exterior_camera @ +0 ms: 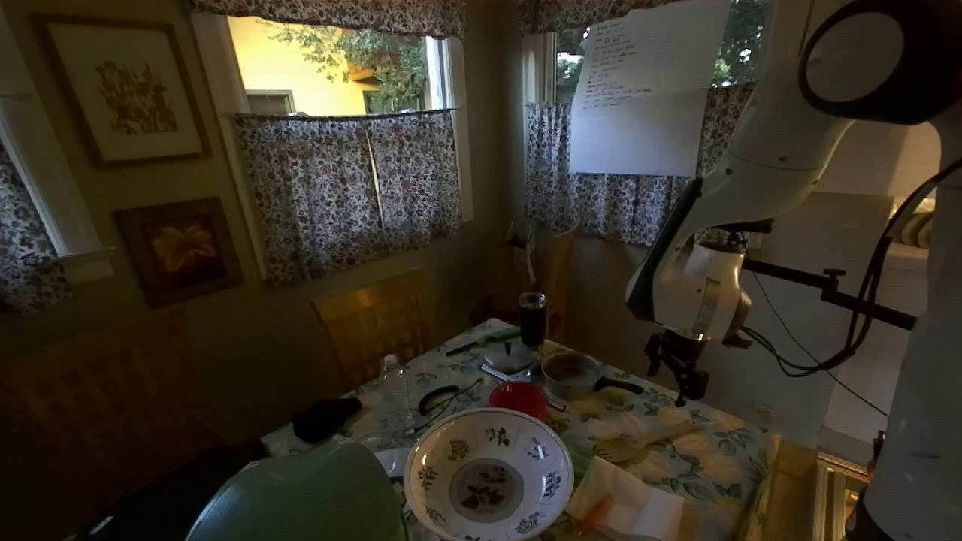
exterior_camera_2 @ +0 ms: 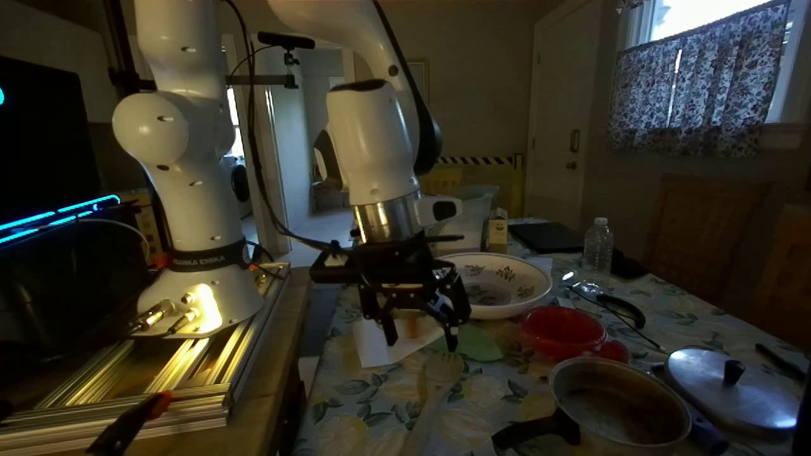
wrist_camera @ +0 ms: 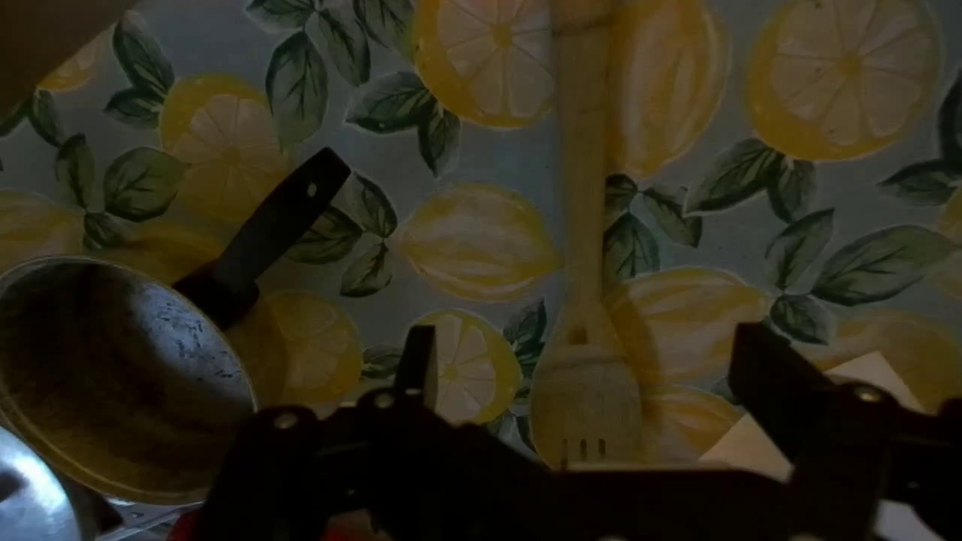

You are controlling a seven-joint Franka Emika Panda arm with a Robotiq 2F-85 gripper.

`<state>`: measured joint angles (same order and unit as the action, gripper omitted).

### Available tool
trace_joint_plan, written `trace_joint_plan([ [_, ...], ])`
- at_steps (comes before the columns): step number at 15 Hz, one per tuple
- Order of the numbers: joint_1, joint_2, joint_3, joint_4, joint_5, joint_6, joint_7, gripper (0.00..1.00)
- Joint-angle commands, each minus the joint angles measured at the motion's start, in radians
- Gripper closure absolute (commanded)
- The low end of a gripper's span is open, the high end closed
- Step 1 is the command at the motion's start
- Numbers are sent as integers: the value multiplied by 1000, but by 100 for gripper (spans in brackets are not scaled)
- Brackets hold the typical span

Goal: Use the wooden spoon to put the contents from the pot into the pink bowl.

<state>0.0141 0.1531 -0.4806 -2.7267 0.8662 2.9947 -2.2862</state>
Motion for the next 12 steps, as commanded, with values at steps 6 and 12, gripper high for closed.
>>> trace_joint_plan([
  [6,-123,180,187,139,349,46,-235,0],
  [12,-153,284,209,204,379,46,-265,0],
])
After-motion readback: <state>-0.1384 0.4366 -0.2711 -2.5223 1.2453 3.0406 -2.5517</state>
